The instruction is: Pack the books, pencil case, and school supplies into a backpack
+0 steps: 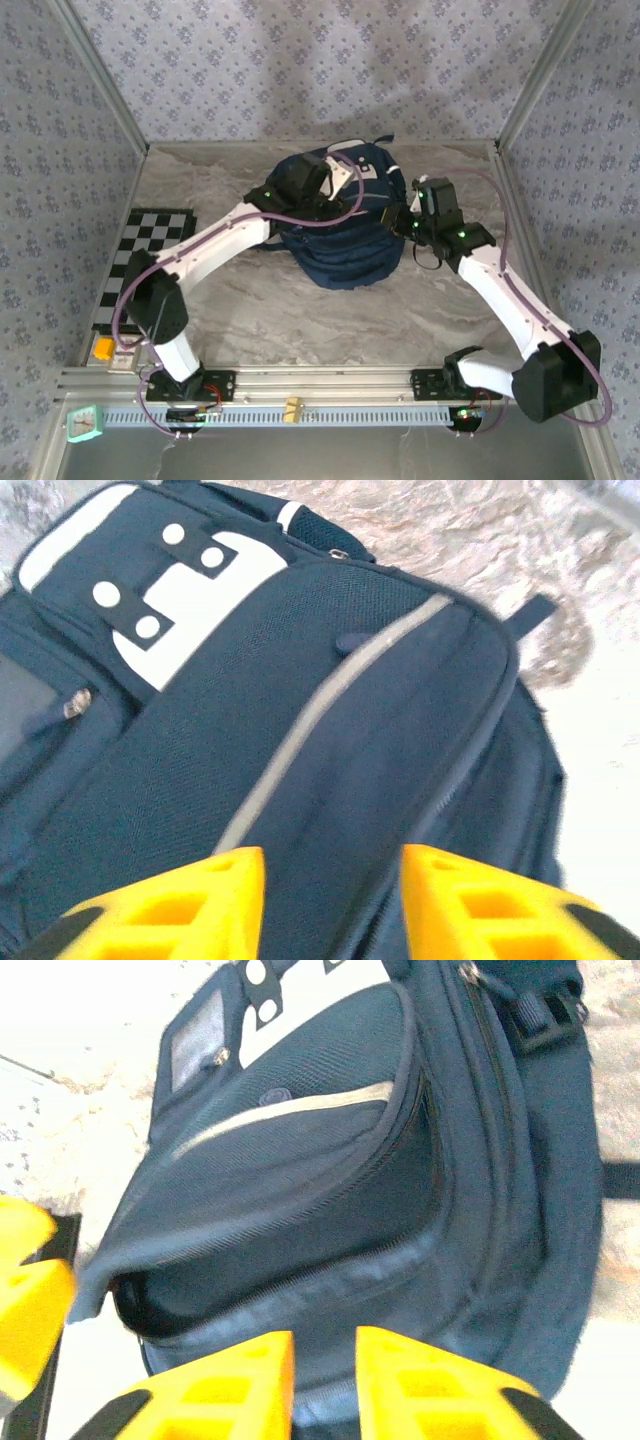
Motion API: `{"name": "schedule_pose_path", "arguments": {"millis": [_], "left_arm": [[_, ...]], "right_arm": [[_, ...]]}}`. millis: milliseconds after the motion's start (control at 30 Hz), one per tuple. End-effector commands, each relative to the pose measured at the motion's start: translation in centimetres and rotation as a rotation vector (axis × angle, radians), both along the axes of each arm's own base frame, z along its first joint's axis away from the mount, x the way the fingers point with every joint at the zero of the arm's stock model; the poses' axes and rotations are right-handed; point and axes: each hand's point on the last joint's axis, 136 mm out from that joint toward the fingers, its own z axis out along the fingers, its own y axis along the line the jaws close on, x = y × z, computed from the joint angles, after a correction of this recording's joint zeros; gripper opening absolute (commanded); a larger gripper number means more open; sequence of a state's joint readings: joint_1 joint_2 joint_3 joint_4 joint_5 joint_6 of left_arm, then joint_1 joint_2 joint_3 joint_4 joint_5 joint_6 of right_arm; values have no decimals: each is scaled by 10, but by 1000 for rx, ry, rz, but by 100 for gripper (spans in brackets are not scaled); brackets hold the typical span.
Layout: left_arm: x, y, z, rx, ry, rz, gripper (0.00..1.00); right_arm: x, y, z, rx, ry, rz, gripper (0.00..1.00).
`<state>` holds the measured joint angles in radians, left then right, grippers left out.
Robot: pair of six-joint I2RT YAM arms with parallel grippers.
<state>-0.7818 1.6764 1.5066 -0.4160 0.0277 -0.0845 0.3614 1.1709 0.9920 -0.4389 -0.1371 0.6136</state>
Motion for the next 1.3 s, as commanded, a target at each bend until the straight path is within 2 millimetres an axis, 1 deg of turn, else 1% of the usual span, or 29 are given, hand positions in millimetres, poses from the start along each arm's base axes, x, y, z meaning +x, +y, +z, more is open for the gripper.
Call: {"name": "schedule_pose_path", "arguments": {"millis": [0,33,100,167,233,333,433,500,600,667,733,900,1067,1200,1267], "left_arm": [[-18,9,48,-183,-13,17,48],[-17,20,48,-211,9,58,50],[-11,43,40,-265,68,144,54],[-2,70,24,-315,164,260,56],[8,101,2,-350,261,395,58],[20,128,-25,-445,374,509,60],[31,141,-43,-515,432,586,62],[37,139,-52,-555,466,599,62],[45,129,-62,-620,532,592,62],[49,121,-61,-662,549,572,62],[54,114,-65,-685,550,569,62],[62,104,-84,-667,598,579,60],[68,87,-84,-634,592,526,55],[69,79,-95,-607,639,524,54],[71,73,-95,-608,647,500,51]], "right_arm": [[-28,-6,-34,-30,143,13,30],[-32,-2,-41,0,176,21,32],[-33,10,-49,65,206,45,33],[-34,21,-54,85,214,59,34],[-35,33,-55,77,210,65,36],[-36,48,-52,81,200,63,39],[-30,60,-50,97,177,53,43],[-25,63,-52,112,185,32,44],[-19,65,-52,115,180,19,44],[-17,64,-55,101,184,14,45],[-15,61,-59,98,193,4,45],[-9,60,-61,117,197,-2,45],[-8,57,-65,115,202,-5,45],[-7,54,-70,122,210,-10,45],[-6,52,-71,124,211,-12,45]]}}
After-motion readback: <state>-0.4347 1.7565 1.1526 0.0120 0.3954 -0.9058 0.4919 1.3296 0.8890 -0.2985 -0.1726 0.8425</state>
